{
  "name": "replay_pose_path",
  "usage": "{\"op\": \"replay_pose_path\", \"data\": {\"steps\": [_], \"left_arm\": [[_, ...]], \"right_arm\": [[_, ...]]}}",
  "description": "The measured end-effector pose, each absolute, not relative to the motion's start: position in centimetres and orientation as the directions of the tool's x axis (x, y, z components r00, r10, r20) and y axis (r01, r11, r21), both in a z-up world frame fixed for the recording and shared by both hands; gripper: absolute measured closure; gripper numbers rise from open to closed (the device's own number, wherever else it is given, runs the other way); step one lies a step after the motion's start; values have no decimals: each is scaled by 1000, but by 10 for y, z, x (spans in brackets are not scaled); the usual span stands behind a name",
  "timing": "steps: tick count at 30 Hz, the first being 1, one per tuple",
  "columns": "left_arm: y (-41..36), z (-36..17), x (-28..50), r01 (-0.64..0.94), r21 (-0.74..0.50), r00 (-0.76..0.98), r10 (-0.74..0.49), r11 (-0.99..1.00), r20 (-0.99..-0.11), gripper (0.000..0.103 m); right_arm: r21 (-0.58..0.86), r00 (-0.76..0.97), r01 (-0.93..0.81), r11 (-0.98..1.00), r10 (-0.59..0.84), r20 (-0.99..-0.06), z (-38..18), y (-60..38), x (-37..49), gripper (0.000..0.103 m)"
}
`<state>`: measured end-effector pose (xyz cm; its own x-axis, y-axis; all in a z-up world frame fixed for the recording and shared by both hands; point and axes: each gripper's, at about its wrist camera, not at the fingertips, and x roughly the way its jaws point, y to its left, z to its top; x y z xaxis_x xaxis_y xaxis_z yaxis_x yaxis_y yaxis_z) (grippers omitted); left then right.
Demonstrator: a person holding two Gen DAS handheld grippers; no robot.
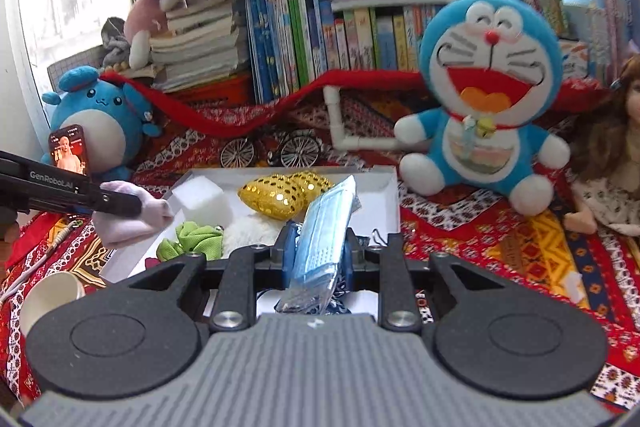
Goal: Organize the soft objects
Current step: 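Carry the sock with the left tool while the right tool carries the face mask into the box, then open the left tool to drop the sock while the right tool releases the face mask in the box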
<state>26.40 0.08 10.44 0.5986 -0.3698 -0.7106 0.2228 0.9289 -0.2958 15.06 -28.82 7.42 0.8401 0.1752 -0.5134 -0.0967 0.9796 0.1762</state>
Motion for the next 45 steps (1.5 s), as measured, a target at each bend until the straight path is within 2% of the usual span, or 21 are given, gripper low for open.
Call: {"op": "replay_pose_path", "data": {"steps": [7,18,25,30,33,37,45], "left_arm": [[0,96,283,195,-316,546,-370,928,-751,75],[-1,93,289,185,-318,530,-367,930,-765,74],[5,91,290,173,-332,526,-372,927,-765,73],[12,94,288,171,-347,538,-382,922,-751,73],[14,100,287,183,-335,569,-377,924,-731,72],[13,95,292,164,-321,559,-356,933,-749,72],[9,81,300,161,-316,526,-353,935,-774,71]], "right_arm": [[215,809,-87,973,195,-555,74,-289,179,74],[253,758,-55,966,205,-619,61,-287,210,74],[305,737,-48,951,240,-632,55,-288,219,74],[323,741,-105,941,290,-605,56,-279,214,74],[316,748,-144,938,312,-585,61,-272,212,73],[322,744,-166,932,332,-580,63,-263,215,72],[244,716,-167,955,288,-636,50,-242,221,72]]}}
